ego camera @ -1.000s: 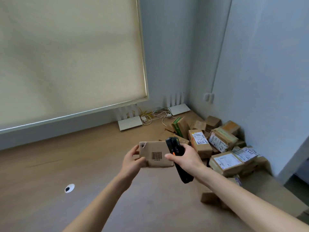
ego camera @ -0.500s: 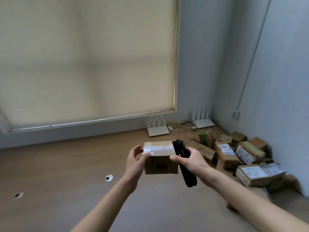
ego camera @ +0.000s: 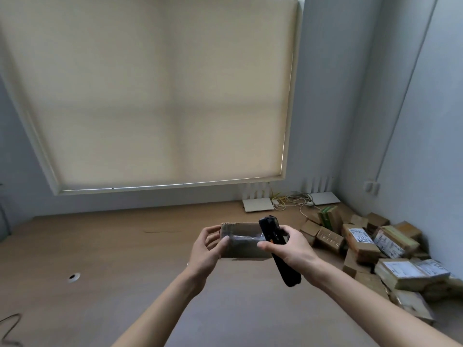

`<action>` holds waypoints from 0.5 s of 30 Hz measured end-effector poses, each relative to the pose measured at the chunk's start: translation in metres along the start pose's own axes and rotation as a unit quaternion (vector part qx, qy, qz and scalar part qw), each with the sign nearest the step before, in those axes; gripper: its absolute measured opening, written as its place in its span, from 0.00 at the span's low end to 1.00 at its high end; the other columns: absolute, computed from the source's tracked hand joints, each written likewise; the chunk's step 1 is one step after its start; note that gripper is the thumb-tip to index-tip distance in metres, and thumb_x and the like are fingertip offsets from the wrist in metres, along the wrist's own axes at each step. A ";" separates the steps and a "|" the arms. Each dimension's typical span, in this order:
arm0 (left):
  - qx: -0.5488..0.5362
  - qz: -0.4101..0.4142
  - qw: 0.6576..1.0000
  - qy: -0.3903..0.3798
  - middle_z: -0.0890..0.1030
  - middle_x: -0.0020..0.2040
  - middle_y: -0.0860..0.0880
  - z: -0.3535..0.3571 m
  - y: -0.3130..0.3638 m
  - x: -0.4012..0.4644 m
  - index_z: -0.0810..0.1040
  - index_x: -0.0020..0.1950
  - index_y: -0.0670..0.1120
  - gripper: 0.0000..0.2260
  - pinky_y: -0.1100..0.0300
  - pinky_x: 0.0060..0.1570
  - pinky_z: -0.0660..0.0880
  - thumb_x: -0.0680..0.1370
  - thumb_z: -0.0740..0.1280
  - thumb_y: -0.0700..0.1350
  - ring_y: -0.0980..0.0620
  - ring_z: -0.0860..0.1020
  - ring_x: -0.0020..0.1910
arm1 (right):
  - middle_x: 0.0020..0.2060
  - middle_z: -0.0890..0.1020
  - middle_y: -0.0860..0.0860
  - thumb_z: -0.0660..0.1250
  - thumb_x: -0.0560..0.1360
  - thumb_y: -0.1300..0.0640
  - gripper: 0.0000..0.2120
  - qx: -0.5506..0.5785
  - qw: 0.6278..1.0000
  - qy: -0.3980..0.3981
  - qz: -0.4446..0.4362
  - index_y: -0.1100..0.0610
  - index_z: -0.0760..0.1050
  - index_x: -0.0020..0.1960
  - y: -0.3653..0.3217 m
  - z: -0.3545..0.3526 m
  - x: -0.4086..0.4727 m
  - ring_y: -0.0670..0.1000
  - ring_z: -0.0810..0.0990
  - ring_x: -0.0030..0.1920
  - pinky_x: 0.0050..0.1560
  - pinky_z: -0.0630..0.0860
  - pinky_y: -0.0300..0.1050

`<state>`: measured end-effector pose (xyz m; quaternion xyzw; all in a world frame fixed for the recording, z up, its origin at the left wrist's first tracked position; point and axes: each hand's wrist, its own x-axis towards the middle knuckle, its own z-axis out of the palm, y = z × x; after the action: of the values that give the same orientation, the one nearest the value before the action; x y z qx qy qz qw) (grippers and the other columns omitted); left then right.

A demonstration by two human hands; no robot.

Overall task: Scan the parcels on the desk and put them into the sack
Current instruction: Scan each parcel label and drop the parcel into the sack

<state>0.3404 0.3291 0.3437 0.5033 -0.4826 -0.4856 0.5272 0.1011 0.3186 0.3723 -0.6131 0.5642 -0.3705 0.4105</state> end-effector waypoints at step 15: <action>-0.038 0.025 0.998 0.049 0.83 0.58 0.53 0.011 0.021 -0.017 0.76 0.63 0.50 0.16 0.57 0.53 0.80 0.77 0.73 0.46 0.58 0.81 0.57 | 0.54 0.84 0.45 0.83 0.61 0.38 0.36 -0.073 0.996 -0.033 -0.048 0.47 0.79 0.65 -0.017 -0.018 -0.008 0.46 0.82 0.55 0.60 0.80 0.48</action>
<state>0.3286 0.3456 0.3649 0.4940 -0.4499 -0.4648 0.5810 0.0906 0.3252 0.3953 -0.6800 0.5457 -0.3269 0.3646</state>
